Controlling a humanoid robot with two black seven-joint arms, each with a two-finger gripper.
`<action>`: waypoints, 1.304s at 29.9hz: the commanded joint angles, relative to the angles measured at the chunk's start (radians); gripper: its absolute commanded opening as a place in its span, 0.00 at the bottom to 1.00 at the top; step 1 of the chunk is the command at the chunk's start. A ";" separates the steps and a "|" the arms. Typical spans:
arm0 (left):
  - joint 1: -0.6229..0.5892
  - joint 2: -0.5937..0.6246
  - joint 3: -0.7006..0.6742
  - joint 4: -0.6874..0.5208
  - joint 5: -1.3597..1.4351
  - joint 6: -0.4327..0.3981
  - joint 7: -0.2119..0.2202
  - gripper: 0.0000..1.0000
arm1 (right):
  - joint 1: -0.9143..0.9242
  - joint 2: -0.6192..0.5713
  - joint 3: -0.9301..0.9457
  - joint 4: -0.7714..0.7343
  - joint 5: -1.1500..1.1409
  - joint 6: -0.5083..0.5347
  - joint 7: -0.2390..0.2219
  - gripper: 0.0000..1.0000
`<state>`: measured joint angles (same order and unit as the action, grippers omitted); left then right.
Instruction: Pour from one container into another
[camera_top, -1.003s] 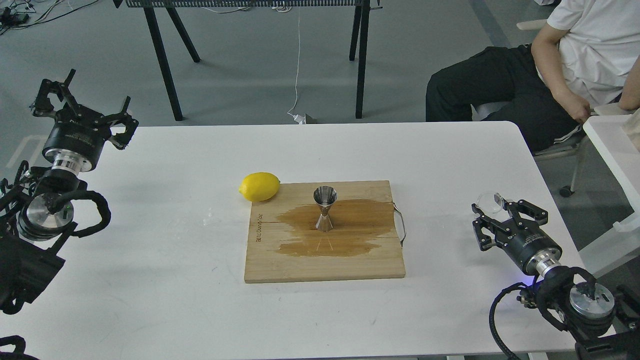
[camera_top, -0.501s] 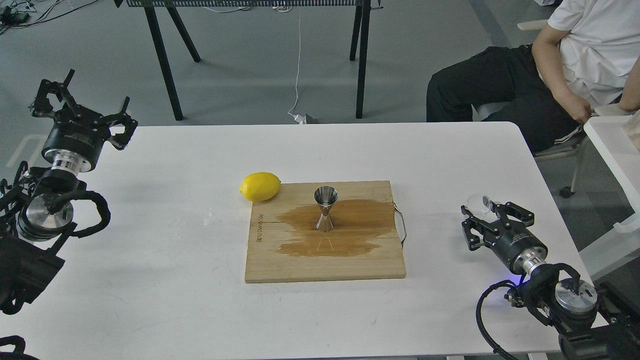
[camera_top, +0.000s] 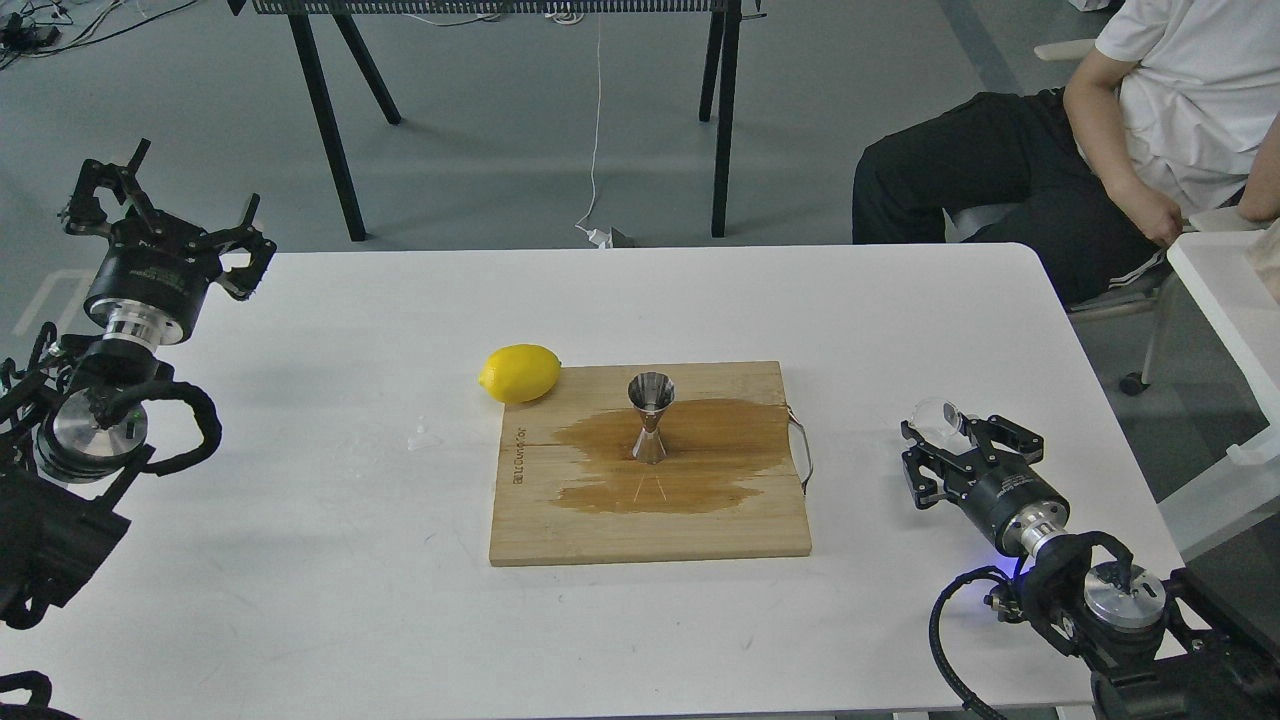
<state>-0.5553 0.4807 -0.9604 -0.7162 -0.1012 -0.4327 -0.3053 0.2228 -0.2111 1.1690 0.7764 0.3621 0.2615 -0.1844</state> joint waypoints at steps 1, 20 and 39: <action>0.000 0.001 0.000 0.012 0.000 -0.004 0.000 1.00 | 0.013 0.001 0.000 -0.016 0.000 -0.021 0.000 0.54; -0.003 0.007 0.002 0.024 0.000 -0.011 0.003 1.00 | 0.013 -0.011 -0.018 -0.002 -0.003 0.028 0.002 0.97; 0.000 0.029 -0.001 0.024 -0.002 -0.012 0.002 1.00 | 0.088 -0.136 0.047 0.129 -0.023 0.227 0.019 0.99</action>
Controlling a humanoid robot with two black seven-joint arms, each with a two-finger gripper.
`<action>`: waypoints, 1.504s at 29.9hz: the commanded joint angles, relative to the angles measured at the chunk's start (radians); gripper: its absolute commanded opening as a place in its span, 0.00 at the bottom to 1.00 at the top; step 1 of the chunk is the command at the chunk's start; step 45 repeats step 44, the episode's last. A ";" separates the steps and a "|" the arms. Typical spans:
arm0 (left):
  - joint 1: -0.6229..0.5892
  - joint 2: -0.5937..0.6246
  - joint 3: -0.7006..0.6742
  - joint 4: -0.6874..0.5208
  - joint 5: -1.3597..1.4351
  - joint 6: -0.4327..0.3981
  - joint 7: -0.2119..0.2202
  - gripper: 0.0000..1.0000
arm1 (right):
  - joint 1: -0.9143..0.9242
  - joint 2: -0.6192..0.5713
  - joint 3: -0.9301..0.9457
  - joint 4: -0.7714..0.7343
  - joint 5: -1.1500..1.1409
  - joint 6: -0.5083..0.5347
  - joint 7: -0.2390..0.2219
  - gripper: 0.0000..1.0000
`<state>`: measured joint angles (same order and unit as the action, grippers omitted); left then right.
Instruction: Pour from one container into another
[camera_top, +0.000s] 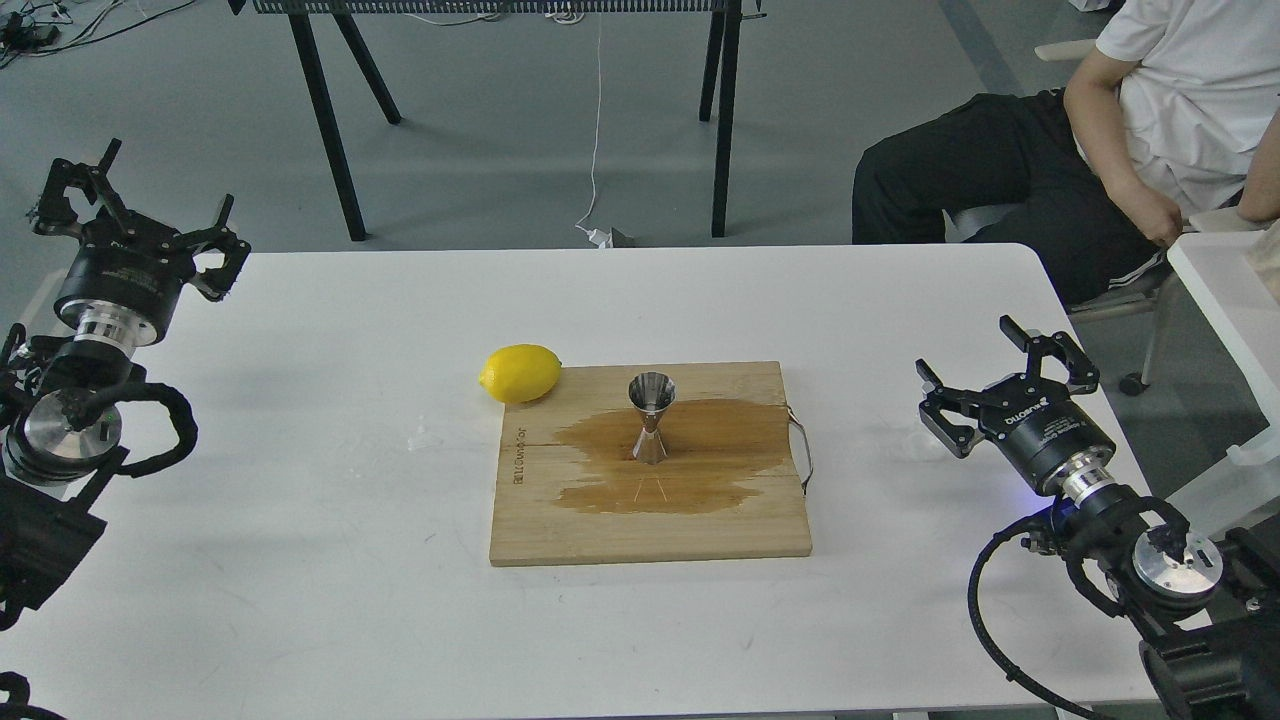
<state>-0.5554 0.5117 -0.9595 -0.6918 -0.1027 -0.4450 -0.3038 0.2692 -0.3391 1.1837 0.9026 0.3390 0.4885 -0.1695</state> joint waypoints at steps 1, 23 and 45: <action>0.002 -0.002 -0.002 0.000 0.000 0.000 0.000 1.00 | 0.066 -0.008 0.039 -0.004 -0.002 0.000 0.010 0.99; -0.004 -0.013 -0.004 -0.006 -0.017 -0.012 0.000 1.00 | 0.410 -0.014 0.042 -0.195 -0.015 0.000 0.140 1.00; -0.162 -0.030 0.041 0.129 -0.008 0.003 0.020 1.00 | 0.413 0.000 0.025 -0.203 -0.015 0.000 0.166 1.00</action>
